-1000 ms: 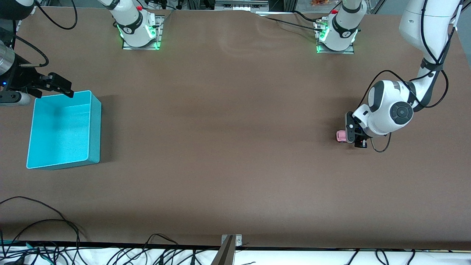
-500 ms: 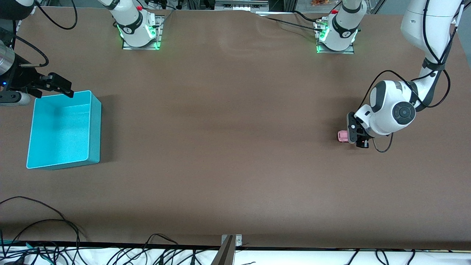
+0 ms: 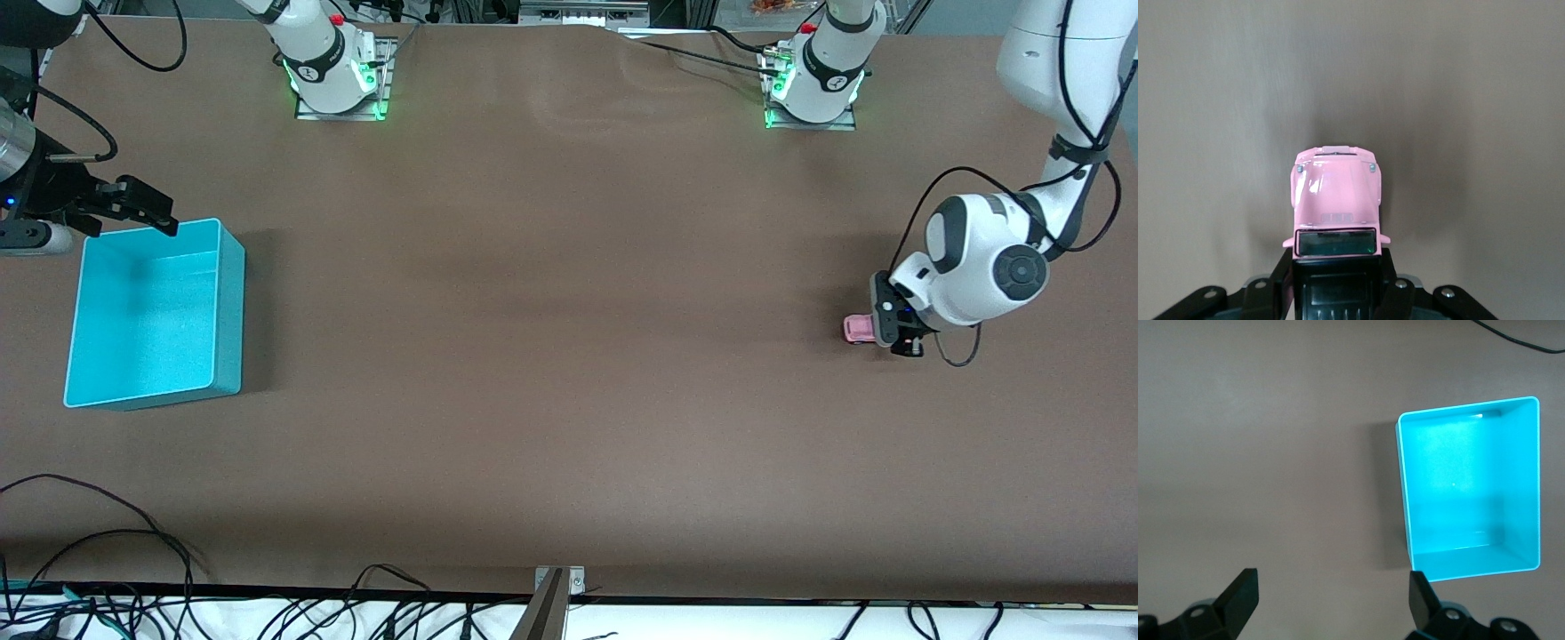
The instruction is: Wind and store pink jeep toy
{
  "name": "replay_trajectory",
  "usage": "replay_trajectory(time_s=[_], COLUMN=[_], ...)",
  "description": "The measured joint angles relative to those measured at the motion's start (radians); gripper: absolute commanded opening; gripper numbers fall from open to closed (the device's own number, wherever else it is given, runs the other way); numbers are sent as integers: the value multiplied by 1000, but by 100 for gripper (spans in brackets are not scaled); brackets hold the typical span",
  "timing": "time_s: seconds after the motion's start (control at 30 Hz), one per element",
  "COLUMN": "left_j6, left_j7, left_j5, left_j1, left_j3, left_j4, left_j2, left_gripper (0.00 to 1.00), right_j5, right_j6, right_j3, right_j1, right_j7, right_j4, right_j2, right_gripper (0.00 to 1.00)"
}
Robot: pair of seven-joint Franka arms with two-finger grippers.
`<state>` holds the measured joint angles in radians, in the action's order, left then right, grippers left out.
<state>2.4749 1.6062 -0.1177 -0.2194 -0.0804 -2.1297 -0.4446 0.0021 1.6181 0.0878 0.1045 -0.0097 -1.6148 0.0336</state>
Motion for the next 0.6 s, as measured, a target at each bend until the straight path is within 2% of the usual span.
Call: replay_trajectory(time_s=[0.6], left_j6=[-4], left_j7=[235], left_j5=[0], left_j1=[-197], left_j3=[-1], left_j4=[70], left_j2=[-42], left_gripper=[10], right_j5=[0], right_j6=[0], right_j3=[0], right_j1=[0], right_j7=[0], right_j4=[0], right_j2=[0], right_gripper=[100])
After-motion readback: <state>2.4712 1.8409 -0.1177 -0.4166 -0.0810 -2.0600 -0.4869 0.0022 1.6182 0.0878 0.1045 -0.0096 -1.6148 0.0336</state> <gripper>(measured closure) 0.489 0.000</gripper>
